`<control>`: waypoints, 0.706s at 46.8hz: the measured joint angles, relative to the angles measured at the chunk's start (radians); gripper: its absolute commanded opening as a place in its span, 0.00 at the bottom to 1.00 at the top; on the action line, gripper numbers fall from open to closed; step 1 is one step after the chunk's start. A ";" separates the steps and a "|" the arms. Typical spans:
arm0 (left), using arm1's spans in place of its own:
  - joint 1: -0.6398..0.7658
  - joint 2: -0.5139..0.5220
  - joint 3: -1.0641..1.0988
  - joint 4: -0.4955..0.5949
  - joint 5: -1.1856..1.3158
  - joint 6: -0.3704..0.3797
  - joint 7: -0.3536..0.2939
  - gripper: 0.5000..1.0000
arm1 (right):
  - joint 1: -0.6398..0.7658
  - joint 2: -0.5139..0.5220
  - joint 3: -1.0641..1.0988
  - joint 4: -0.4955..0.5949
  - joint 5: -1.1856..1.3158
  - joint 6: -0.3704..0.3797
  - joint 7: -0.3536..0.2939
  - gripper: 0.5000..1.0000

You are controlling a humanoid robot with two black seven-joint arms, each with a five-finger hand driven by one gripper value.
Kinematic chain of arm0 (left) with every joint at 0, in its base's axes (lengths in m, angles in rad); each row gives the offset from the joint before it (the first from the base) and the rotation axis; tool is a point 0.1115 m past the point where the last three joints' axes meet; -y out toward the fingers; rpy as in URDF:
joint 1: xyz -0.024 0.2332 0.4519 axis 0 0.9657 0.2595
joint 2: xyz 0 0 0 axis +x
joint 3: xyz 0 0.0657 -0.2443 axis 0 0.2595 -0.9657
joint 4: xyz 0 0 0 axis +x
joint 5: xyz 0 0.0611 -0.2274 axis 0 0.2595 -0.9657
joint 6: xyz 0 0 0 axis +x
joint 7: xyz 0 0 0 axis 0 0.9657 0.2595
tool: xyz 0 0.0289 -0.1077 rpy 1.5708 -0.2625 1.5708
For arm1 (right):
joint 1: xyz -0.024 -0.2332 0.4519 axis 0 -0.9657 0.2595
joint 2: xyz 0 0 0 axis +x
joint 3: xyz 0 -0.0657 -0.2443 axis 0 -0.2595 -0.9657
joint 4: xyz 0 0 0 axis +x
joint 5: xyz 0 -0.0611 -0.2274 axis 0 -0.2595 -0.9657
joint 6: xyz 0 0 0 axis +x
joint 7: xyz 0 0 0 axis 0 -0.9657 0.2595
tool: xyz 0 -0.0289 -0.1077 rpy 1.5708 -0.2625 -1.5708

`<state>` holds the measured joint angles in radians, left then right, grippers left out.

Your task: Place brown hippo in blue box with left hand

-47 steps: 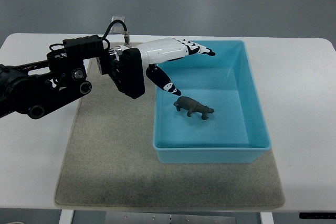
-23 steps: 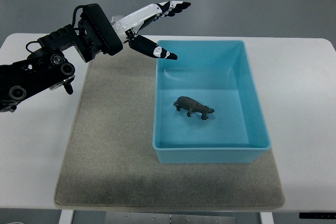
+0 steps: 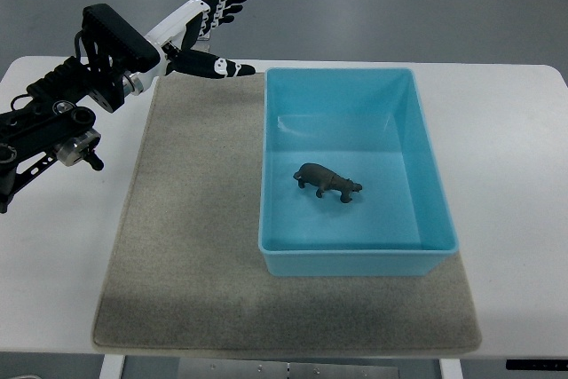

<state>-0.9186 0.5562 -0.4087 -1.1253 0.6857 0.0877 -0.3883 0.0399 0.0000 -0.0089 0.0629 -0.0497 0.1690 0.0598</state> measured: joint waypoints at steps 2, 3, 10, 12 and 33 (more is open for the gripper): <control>0.005 0.005 0.000 0.003 -0.041 0.003 0.000 1.00 | 0.000 0.000 0.000 0.000 0.000 0.000 0.000 0.87; 0.007 0.006 0.000 0.007 -0.059 0.004 0.000 1.00 | 0.000 0.000 0.000 0.000 0.000 0.000 0.000 0.87; 0.013 0.007 0.000 0.055 -0.189 0.007 0.000 1.00 | 0.000 0.000 0.000 0.000 -0.001 0.000 0.000 0.87; 0.017 0.007 0.000 0.064 -0.233 0.007 0.000 1.00 | 0.000 0.000 0.000 0.000 -0.001 0.000 0.000 0.87; 0.087 0.030 -0.016 0.094 -0.432 0.004 -0.002 1.00 | 0.000 0.000 0.000 0.000 0.000 0.000 0.000 0.87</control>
<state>-0.8315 0.5860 -0.4248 -1.0315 0.2539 0.0917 -0.3899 0.0399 0.0000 -0.0092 0.0629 -0.0502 0.1689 0.0599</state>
